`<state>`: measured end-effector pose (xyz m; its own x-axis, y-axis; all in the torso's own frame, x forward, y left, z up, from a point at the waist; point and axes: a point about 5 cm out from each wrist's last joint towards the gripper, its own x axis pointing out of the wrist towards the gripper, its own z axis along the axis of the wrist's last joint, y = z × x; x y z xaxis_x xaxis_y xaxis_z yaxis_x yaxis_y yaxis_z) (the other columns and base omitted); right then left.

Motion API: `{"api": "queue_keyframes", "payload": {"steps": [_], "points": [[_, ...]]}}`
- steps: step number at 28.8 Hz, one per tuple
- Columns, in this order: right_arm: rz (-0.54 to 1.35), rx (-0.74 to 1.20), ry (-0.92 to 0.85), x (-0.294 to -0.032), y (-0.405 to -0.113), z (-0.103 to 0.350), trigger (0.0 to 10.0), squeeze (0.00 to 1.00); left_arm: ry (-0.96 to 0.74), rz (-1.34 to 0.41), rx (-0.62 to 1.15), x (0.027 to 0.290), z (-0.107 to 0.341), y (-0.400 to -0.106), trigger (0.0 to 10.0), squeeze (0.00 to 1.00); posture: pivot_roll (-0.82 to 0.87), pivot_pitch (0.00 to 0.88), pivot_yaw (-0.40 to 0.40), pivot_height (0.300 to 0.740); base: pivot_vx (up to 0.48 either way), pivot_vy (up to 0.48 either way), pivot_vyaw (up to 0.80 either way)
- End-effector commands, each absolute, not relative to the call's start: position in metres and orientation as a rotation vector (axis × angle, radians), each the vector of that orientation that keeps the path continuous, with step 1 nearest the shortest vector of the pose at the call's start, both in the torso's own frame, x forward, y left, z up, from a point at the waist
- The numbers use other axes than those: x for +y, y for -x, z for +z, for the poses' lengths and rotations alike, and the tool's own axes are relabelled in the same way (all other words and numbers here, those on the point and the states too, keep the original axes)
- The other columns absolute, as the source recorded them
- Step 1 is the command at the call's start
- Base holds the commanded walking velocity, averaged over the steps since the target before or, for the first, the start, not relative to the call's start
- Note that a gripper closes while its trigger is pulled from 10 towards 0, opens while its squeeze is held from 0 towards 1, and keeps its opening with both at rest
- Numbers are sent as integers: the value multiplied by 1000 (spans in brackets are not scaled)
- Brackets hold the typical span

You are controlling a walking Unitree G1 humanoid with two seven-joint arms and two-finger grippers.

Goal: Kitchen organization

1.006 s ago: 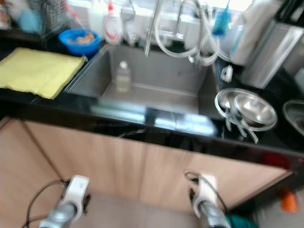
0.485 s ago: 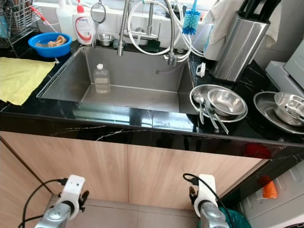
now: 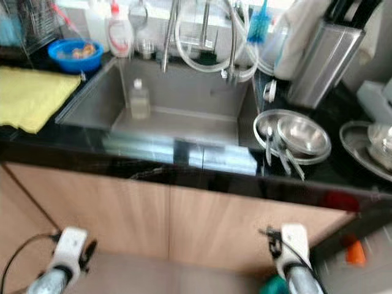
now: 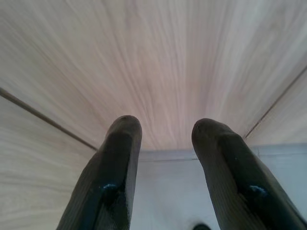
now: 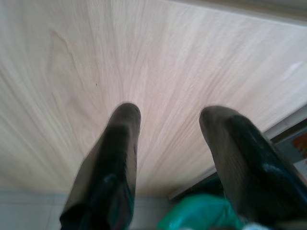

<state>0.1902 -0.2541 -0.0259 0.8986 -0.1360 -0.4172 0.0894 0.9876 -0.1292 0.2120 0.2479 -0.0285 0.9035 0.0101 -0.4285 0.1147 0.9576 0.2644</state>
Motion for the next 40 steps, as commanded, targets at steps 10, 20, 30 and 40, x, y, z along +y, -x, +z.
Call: {"api": "queue_keyframes", "payload": {"steps": [10, 20, 30, 40], "points": [[-188, 370, 67, -248, -148, 4, 10000, 0, -275, -2, 265, 253, -9, -196, 10000, 0, 27, 0, -117, 740, 0, 0, 0], [-200, 308, 144, -260, -143, 44, 10000, 0, -291, 195, 33, 287, 51, -194, 10000, 0, 40, 0, -143, 740, 0, 0, 0], [-197, 151, 187, -263, -188, 87, 10000, 0, -262, 186, -255, 268, 126, -238, 10000, 0, 55, 0, -165, 740, 0, 0, 0], [-179, 1, 146, -244, -228, 121, 10000, 0, -133, 17, -385, 202, 170, -279, 10000, 0, 57, 0, -128, 740, 0, 0, 0]]}}
